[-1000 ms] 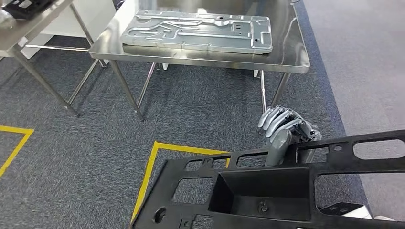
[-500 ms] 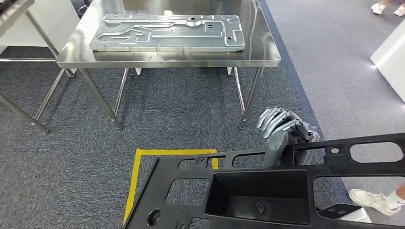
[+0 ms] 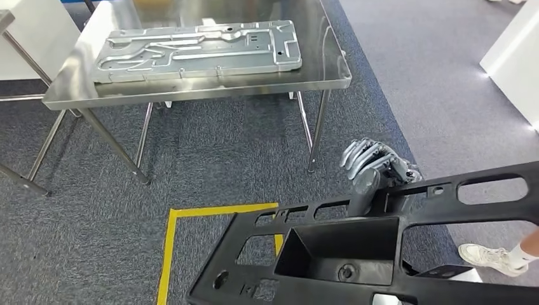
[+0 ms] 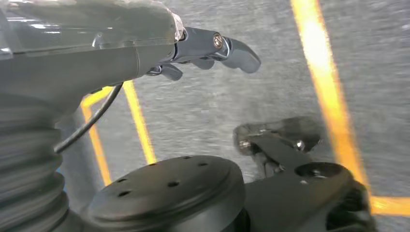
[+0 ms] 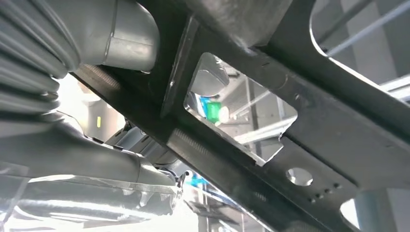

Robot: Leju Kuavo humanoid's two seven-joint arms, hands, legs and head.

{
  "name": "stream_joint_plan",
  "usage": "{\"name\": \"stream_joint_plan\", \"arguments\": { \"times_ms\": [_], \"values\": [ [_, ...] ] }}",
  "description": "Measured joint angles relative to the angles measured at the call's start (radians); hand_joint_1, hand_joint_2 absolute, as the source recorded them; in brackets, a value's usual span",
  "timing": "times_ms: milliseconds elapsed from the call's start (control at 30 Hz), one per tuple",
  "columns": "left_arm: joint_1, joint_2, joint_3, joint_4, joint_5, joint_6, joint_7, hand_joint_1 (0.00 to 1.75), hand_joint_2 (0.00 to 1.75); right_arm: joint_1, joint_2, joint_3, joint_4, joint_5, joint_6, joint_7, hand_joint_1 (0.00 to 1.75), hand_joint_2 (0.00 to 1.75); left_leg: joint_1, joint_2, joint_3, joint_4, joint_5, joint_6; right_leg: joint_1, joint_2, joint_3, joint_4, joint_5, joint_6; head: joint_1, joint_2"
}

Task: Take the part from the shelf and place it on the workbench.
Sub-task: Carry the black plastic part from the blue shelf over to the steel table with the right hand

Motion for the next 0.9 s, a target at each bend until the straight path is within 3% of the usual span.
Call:
{"name": "stream_joint_plan", "arguments": {
  "times_ms": [33, 67, 100, 167, 200, 233, 300, 333, 367, 400, 433, 467, 500, 533, 600, 633, 667, 700, 733, 767, 800, 867, 900],
  "values": [
    [-0.003, 0.000, 0.000, 0.000, 0.001, -0.002, 0.000, 0.00, 1.75, 0.001, 0.000, 0.000, 0.001, 0.001, 0.000, 0.002, 1.64, 1.75, -0.001, -0.001, -0.052, 0.066, -0.006, -0.001, 0.002, 0.000, 0.016, 0.000, -0.014, -0.002, -0.001, 0.000],
    [-0.005, -0.001, 0.000, 0.000, 0.002, -0.003, -0.001, 0.00, 1.75, 0.002, 0.000, 0.000, 0.002, 0.001, 0.000, 0.004, 1.64, 1.75, -0.002, -0.001, -0.091, 0.102, 0.007, 0.000, 0.005, 0.002, 0.034, 0.000, -0.030, -0.004, -0.002, 0.000],
    [-0.009, -0.002, 0.000, 0.000, 0.002, -0.004, 0.000, 0.00, 1.75, 0.003, 0.000, 0.000, 0.002, 0.001, 0.000, 0.007, 1.64, 1.75, -0.002, -0.001, -0.113, 0.098, 0.044, 0.001, 0.007, 0.005, 0.055, -0.001, -0.046, -0.004, -0.002, 0.000],
    [-0.009, -0.004, 0.000, 0.000, 0.002, -0.004, 0.001, 0.00, 1.75, 0.005, 0.000, 0.000, 0.004, 0.002, 0.001, 0.013, 1.64, 1.75, -0.003, -0.002, -0.111, 0.003, 0.154, 0.010, 0.009, 0.014, 0.101, -0.004, -0.082, -0.002, -0.002, 0.000],
    [-0.007, -0.004, 0.000, 0.000, 0.002, -0.004, 0.002, 0.00, 1.75, 0.006, 0.000, 0.000, 0.005, 0.002, 0.002, 0.014, 1.64, 1.75, -0.008, -0.003, -0.101, -0.035, 0.193, 0.016, 0.009, 0.018, 0.120, -0.008, -0.098, 0.002, 0.000, 0.000],
    [-0.005, -0.005, 0.000, 0.000, 0.003, -0.004, 0.003, 0.00, 1.75, 0.008, -0.001, 0.000, 0.007, 0.002, 0.003, 0.015, 1.64, 1.75, -0.015, -0.002, -0.090, -0.063, 0.210, 0.024, 0.006, 0.022, 0.135, -0.014, -0.110, 0.008, 0.002, 0.000],
    [-0.004, -0.006, 0.000, 0.000, 0.004, -0.002, 0.005, 0.00, 1.75, 0.012, -0.002, -0.001, 0.009, 0.002, 0.009, 0.016, 1.64, 1.75, -0.032, 0.002, -0.063, -0.084, 0.184, 0.040, -0.001, 0.025, 0.154, -0.025, -0.119, 0.025, 0.002, 0.000],
    [-0.006, -0.005, 0.000, 0.000, 0.004, 0.000, 0.006, 0.00, 1.75, 0.012, -0.001, -0.001, 0.008, 0.003, 0.013, 0.017, 1.64, 1.75, -0.034, 0.002, -0.038, -0.113, 0.160, 0.049, -0.003, 0.026, 0.154, -0.011, -0.108, 0.032, 0.001, 0.000],
    [-0.006, -0.005, 0.000, 0.000, 0.004, 0.001, 0.007, 0.00, 1.75, 0.011, -0.001, -0.001, 0.007, 0.003, 0.016, 0.017, 1.64, 1.75, -0.032, 0.001, -0.009, -0.142, 0.139, 0.056, -0.004, 0.023, 0.134, 0.035, -0.081, 0.037, 0.001, 0.000],
    [-0.005, -0.005, 0.000, 0.000, 0.003, 0.003, 0.008, 0.00, 1.75, 0.010, 0.000, -0.001, 0.006, 0.004, 0.017, 0.016, 1.64, 1.75, -0.027, 0.000, 0.024, -0.172, 0.123, 0.062, -0.004, 0.021, 0.094, 0.106, -0.045, 0.040, 0.002, 0.000],
    [-0.002, -0.005, 0.000, 0.000, 0.004, 0.004, 0.008, 0.00, 1.75, 0.009, 0.000, -0.001, 0.005, 0.005, 0.018, 0.016, 1.64, 1.75, -0.021, -0.001, 0.060, -0.200, 0.112, 0.067, -0.003, 0.020, 0.037, 0.188, -0.014, 0.044, 0.004, 0.000],
    [0.002, -0.006, 0.000, -0.001, 0.005, 0.004, 0.007, 0.00, 1.75, 0.010, -0.001, -0.001, 0.005, 0.005, 0.019, 0.016, 1.64, 1.75, -0.016, -0.001, 0.093, -0.222, 0.106, 0.069, -0.005, 0.018, -0.026, 0.261, -0.001, 0.047, 0.006, 0.000],
    [0.005, -0.006, 0.000, -0.001, 0.006, 0.004, 0.006, 0.00, 1.75, 0.011, -0.001, -0.001, 0.006, 0.006, 0.019, 0.017, 1.64, 1.75, -0.012, -0.003, 0.123, -0.240, 0.098, 0.069, -0.007, 0.017, -0.080, 0.302, -0.016, 0.052, 0.006, 0.000],
    [0.006, -0.005, 0.000, -0.001, 0.007, 0.004, 0.005, 0.00, 1.75, 0.012, -0.001, -0.001, 0.006, 0.007, 0.018, 0.017, 1.64, 1.75, -0.009, -0.006, 0.155, -0.256, 0.088, 0.067, -0.010, 0.016, -0.127, 0.318, -0.055, 0.057, 0.006, 0.000],
    [0.008, -0.007, 0.000, -0.001, 0.011, 0.004, 0.002, 0.00, 1.75, 0.014, -0.002, -0.001, 0.006, 0.012, 0.018, 0.017, 1.64, 1.75, -0.001, -0.014, 0.219, -0.280, 0.058, 0.056, -0.016, 0.013, -0.193, 0.290, -0.144, 0.067, 0.006, 0.000],
    [0.009, -0.008, 0.000, -0.001, 0.012, 0.003, 0.000, 0.00, 1.75, 0.014, -0.002, -0.002, 0.006, 0.014, 0.018, 0.017, 1.64, 1.75, 0.005, -0.018, 0.251, -0.286, 0.039, 0.049, -0.018, 0.010, -0.214, 0.250, -0.153, 0.073, 0.007, 0.000],
    [0.010, -0.008, 0.000, -0.001, 0.014, 0.003, -0.001, 0.00, 1.75, 0.014, -0.002, -0.003, 0.006, 0.015, 0.018, 0.018, 1.64, 1.75, 0.011, -0.021, 0.279, -0.288, 0.016, 0.042, -0.021, 0.007, -0.227, 0.194, -0.110, 0.078, 0.008, 0.000],
    [0.010, -0.009, 0.001, 0.000, 0.015, 0.002, -0.002, 0.00, 1.75, 0.016, -0.003, -0.004, 0.008, 0.016, 0.018, 0.018, 1.64, 1.75, 0.014, -0.023, 0.304, -0.285, -0.009, 0.034, -0.024, 0.004, -0.236, 0.128, -0.014, 0.080, 0.011, 0.000],
    [0.010, -0.009, 0.001, 0.000, 0.015, 0.002, -0.003, 0.00, 1.75, 0.018, -0.004, -0.006, 0.009, 0.017, 0.019, 0.019, 1.64, 1.75, 0.015, -0.026, 0.320, -0.280, -0.033, 0.026, -0.026, 0.002, -0.241, 0.081, 0.084, 0.078, 0.014, 0.000],
    [0.010, -0.009, 0.001, 0.000, 0.016, 0.001, -0.004, 0.00, 1.75, 0.020, -0.005, -0.007, 0.010, 0.017, 0.019, 0.020, 1.64, 1.75, 0.015, -0.027, 0.330, -0.278, -0.056, 0.017, -0.026, 0.002, -0.247, 0.056, 0.162, 0.071, 0.016, 0.000],
    [0.008, -0.009, 0.002, 0.000, 0.017, 0.001, -0.006, 0.00, 1.75, 0.022, -0.005, -0.008, 0.010, 0.019, 0.019, 0.023, 1.64, 1.75, 0.015, -0.028, 0.339, -0.275, -0.069, 0.007, -0.025, 0.003, -0.253, 0.051, 0.201, 0.060, 0.016, 0.000],
    [0.004, -0.009, 0.002, -0.001, 0.017, 0.000, -0.010, 0.00, 1.75, 0.019, -0.004, -0.010, 0.005, 0.022, 0.019, 0.027, 1.64, 1.75, 0.017, -0.028, 0.334, -0.252, -0.061, -0.008, -0.021, 0.002, -0.251, 0.066, 0.187, 0.036, 0.013, 0.000],
    [0.003, -0.009, 0.002, -0.001, 0.017, -0.001, -0.013, 0.00, 1.75, 0.018, -0.002, -0.011, 0.003, 0.025, 0.019, 0.028, 1.64, 1.75, 0.019, -0.026, 0.318, -0.213, -0.044, -0.012, -0.020, 0.001, -0.244, 0.064, 0.177, 0.026, 0.011, 0.000]
  ]
}}
